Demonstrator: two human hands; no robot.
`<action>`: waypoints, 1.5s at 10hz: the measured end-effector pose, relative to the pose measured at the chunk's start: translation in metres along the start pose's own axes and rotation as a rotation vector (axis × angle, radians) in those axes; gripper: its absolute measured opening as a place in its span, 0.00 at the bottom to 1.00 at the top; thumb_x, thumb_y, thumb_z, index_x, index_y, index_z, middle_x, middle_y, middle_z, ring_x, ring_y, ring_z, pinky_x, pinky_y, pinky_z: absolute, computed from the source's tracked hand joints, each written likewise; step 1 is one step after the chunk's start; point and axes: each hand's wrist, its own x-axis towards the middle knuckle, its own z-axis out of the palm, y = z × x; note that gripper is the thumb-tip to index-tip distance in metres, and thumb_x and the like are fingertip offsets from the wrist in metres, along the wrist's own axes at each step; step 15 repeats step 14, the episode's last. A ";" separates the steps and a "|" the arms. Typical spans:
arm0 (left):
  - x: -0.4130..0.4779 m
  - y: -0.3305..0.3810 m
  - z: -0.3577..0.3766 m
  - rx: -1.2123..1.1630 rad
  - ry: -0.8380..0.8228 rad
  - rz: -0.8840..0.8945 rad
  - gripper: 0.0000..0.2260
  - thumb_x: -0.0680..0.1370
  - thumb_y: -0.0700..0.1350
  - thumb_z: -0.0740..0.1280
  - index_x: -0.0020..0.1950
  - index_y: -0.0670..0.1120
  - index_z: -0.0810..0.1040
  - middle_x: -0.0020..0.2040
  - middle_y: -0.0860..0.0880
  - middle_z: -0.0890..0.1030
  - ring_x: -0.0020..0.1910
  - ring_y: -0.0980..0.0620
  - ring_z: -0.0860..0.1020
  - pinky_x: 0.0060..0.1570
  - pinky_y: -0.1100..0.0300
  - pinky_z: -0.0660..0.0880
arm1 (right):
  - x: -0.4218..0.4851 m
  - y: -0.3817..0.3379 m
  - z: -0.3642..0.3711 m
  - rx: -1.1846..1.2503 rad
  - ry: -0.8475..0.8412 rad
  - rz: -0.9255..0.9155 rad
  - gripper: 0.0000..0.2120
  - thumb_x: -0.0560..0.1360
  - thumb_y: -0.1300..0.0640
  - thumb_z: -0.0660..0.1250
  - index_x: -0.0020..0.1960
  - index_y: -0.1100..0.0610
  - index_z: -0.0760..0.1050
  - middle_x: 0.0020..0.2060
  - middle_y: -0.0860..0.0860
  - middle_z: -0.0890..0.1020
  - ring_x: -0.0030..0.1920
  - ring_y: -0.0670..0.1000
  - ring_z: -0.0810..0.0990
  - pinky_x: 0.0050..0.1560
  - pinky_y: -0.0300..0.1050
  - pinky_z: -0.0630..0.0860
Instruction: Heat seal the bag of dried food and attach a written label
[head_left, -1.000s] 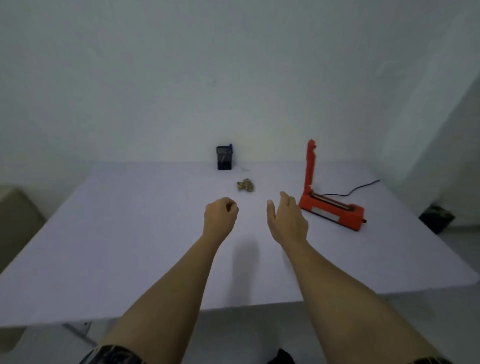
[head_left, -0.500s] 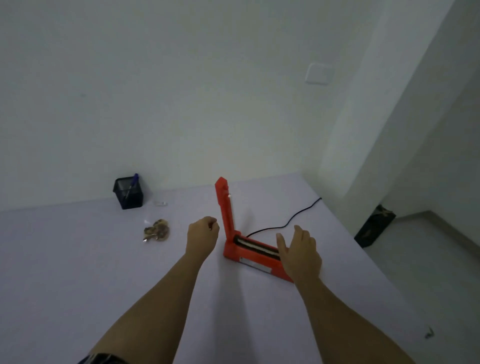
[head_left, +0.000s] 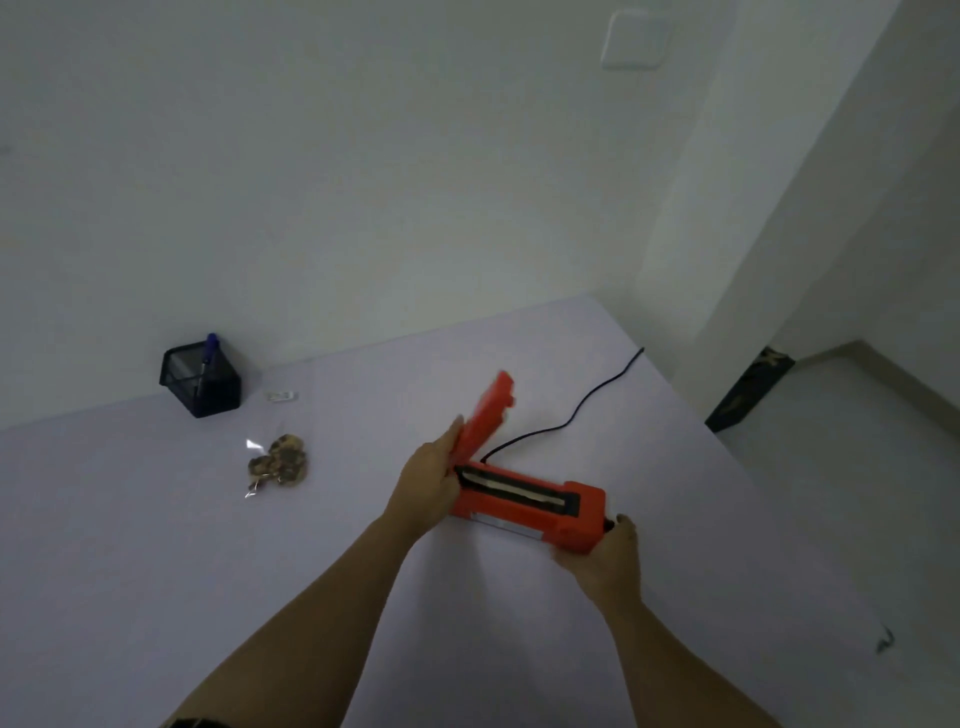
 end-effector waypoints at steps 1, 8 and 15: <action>-0.001 -0.003 0.013 0.116 -0.084 0.102 0.26 0.73 0.47 0.51 0.73 0.47 0.63 0.67 0.44 0.72 0.64 0.44 0.70 0.65 0.55 0.66 | 0.005 0.002 0.002 0.100 0.025 0.026 0.48 0.57 0.60 0.81 0.68 0.66 0.57 0.57 0.62 0.78 0.54 0.61 0.78 0.56 0.56 0.75; 0.172 -0.043 -0.016 -0.370 0.381 -0.393 0.29 0.74 0.56 0.66 0.71 0.47 0.64 0.67 0.44 0.72 0.64 0.46 0.71 0.61 0.56 0.68 | 0.228 -0.143 0.069 0.221 -0.281 -0.354 0.31 0.63 0.66 0.77 0.63 0.59 0.69 0.50 0.49 0.76 0.51 0.49 0.75 0.53 0.43 0.72; 0.246 -0.057 -0.042 -0.368 0.400 -0.340 0.33 0.74 0.57 0.66 0.74 0.49 0.57 0.72 0.44 0.67 0.69 0.46 0.67 0.63 0.56 0.66 | 0.298 -0.176 0.104 0.114 -0.250 -0.414 0.43 0.62 0.58 0.79 0.70 0.62 0.60 0.61 0.56 0.74 0.59 0.53 0.74 0.60 0.47 0.70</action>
